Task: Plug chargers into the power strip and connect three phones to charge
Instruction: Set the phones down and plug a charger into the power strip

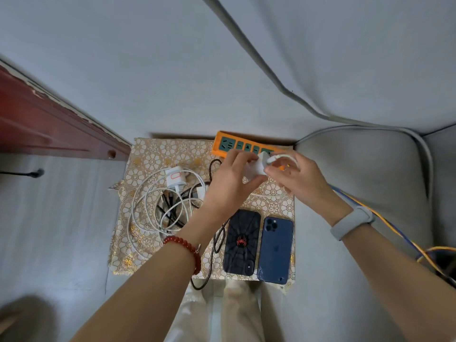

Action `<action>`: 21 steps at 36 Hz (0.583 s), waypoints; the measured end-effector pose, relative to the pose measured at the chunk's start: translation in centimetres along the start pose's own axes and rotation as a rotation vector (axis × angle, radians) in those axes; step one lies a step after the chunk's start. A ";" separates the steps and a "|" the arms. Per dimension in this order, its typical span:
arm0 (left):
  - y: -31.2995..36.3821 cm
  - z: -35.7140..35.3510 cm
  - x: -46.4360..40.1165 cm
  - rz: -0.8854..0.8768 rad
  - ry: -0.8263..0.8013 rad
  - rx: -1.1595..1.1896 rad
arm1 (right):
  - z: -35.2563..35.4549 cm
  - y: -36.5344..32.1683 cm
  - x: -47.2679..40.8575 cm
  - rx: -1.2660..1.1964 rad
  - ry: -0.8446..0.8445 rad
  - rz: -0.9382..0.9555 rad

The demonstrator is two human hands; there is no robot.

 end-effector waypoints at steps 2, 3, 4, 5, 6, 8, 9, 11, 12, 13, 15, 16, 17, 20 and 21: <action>0.2 -0.1 -0.3 0.000 0.016 0.012 | 0.5 -0.4 -0.2 0.012 -0.059 -0.004; 0.2 -0.2 -0.4 0.004 0.013 0.012 | 0.6 -0.5 -0.3 0.026 -0.089 -0.005; 0.2 -0.3 -0.5 0.008 0.007 0.009 | 0.7 -0.5 -0.4 0.043 -0.112 -0.006; 0.2 -0.5 -0.6 0.013 -0.002 0.006 | 0.8 -0.4 -0.5 0.060 -0.126 -0.008; 0.1 -0.6 -0.6 0.019 -0.013 0.003 | 0.9 -0.2 -0.7 0.075 -0.136 -0.013; 0.0 -0.9 -0.6 0.028 -0.038 0.003 | 1.0 0.2 -1.0 0.083 -0.151 -0.015; -0.1 -1.0 -0.6 0.033 -0.054 0.006 | 1.0 0.5 -1.1 0.095 -0.151 -0.010; -0.4 -1.1 -0.7 0.041 -0.094 -0.014 | 1.2 1.0 -1.5 0.158 -0.106 0.019; -0.7 -1.1 -1.0 0.043 -0.117 -0.056 | 1.3 1.4 -1.8 0.195 -0.049 0.039; -1.2 -1.1 -1.3 0.049 -0.141 -0.127 | 1.5 1.8 -2.2 0.233 0.015 0.055; -2.4 -1.2 -2.2 0.093 -0.186 -0.324 | 1.8 2.7 -3.0 0.323 0.113 0.074; -3.1 -1.2 -2.8 0.129 -0.206 -0.414 | 1.9 3.2 -3.4 0.376 0.136 0.086; -3.7 -1.2 -3.3 0.163 -0.228 -0.480 | 1.9 3.6 -3.8 0.426 0.147 0.095; -5.1 -1.8 -4.8 0.193 -0.296 -0.618 | 1.7 4.2 -4.6 0.547 0.141 0.116; -5.5 -2.0 -5.2 0.186 -0.308 -0.650 | 1.6 4.3 -4.7 0.560 0.123 0.117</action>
Point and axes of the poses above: each hand's wrist, its own x-axis away from the middle knuckle, its own z-axis out of the back of the hand, y = z × x, the point moved 1 cm from there along -x, towards the middle knuckle, and after that the axes turned 5 degrees about z, right-handed, at the moved point
